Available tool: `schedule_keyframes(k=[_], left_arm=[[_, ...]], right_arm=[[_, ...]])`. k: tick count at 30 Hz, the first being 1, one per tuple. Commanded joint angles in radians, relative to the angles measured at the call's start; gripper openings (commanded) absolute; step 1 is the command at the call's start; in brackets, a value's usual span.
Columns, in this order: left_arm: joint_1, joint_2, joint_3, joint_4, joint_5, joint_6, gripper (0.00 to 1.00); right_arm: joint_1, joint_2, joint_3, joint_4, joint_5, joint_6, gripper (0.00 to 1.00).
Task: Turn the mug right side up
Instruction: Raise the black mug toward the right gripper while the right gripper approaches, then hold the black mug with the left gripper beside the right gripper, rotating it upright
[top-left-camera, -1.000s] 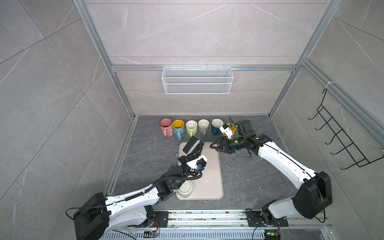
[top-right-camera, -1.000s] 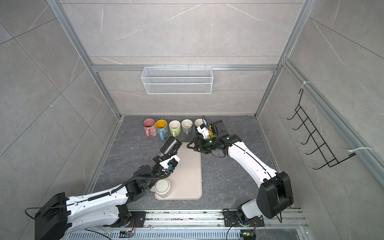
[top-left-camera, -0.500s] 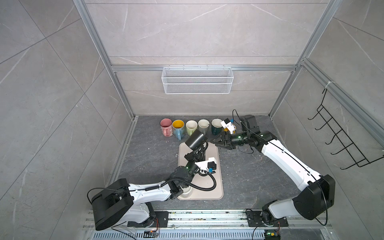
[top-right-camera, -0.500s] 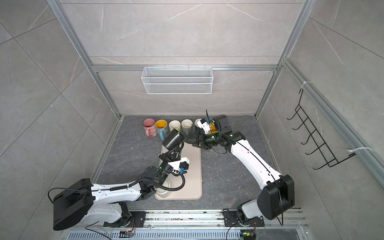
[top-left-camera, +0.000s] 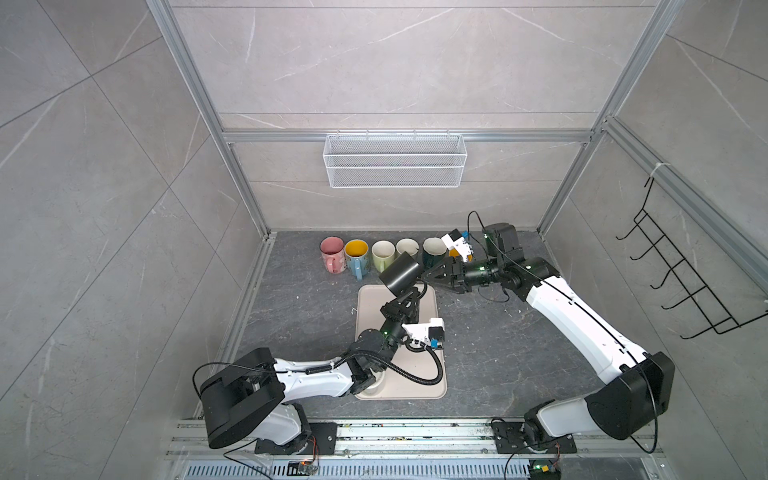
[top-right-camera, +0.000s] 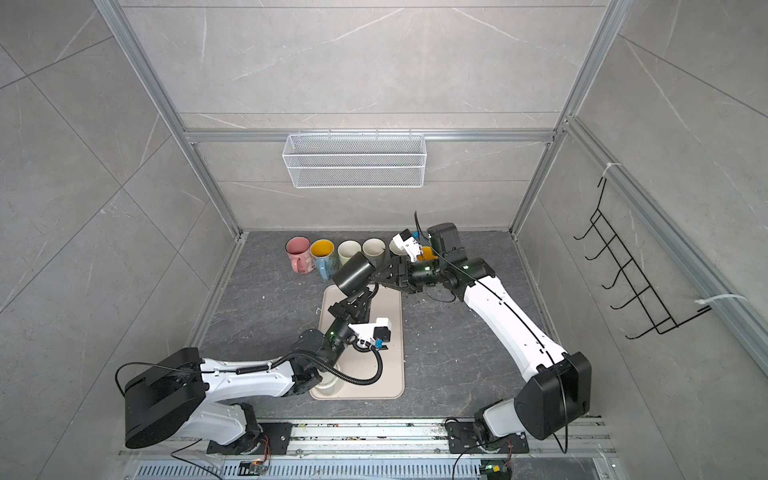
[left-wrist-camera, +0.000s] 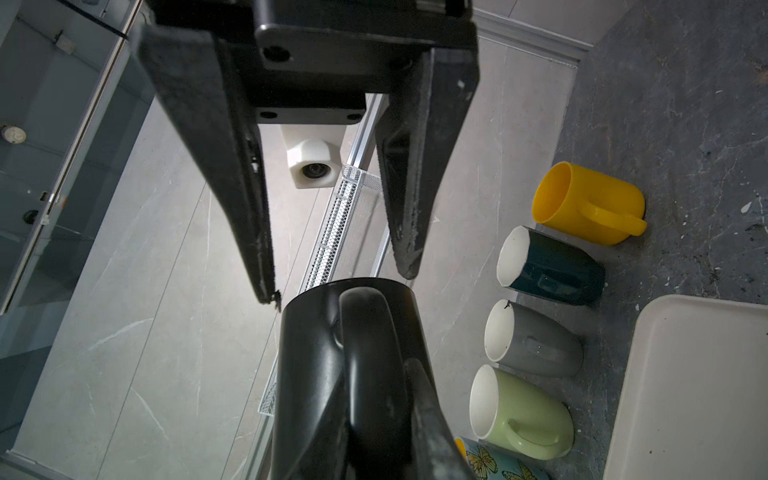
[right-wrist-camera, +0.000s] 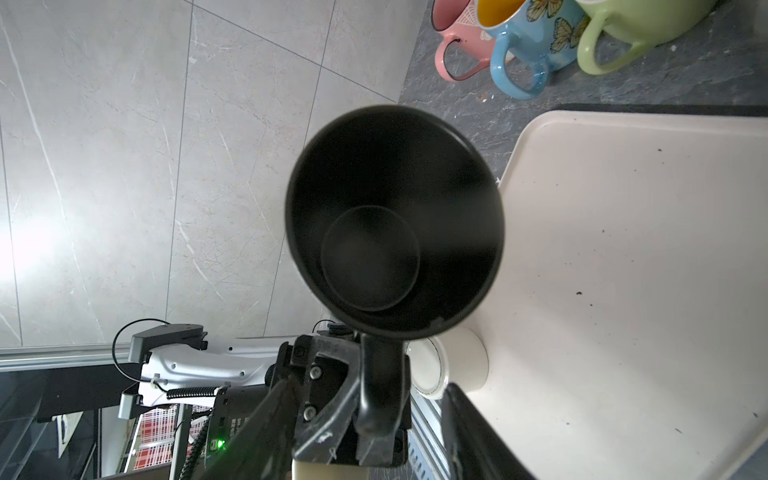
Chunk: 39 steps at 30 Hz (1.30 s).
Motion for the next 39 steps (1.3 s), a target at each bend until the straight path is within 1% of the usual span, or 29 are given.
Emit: schedule_keyframes(k=[1, 5, 6, 9, 22, 33, 39], left_arm=[[-0.006, -0.015, 0.054, 0.194, 0.033, 0.094, 0.00], [-0.006, -0.017, 0.050, 0.194, 0.037, 0.107, 0.00], [-0.008, -0.017, 0.050, 0.194, 0.065, 0.113, 0.00], [-0.009, -0.014, 0.053, 0.194, 0.077, 0.124, 0.00], [-0.035, 0.000, 0.061, 0.193, 0.101, 0.157, 0.00], [-0.041, 0.003, 0.066, 0.194, 0.108, 0.167, 0.00], [-0.040, 0.003, 0.065, 0.195, 0.112, 0.166, 0.00]], right_arm=[[-0.005, 0.005, 0.048, -0.071, -0.041, -0.038, 0.55], [-0.005, 0.020, 0.072, -0.159, -0.045, -0.085, 0.52], [-0.005, 0.022, 0.074, -0.174, -0.043, -0.094, 0.51], [-0.005, 0.024, 0.072, -0.193, -0.042, -0.102, 0.49], [-0.005, 0.047, 0.051, -0.186, -0.044, -0.093, 0.44], [-0.006, 0.059, 0.024, -0.166, -0.055, -0.075, 0.33], [-0.005, 0.062, 0.015, -0.164, -0.061, -0.075, 0.31]])
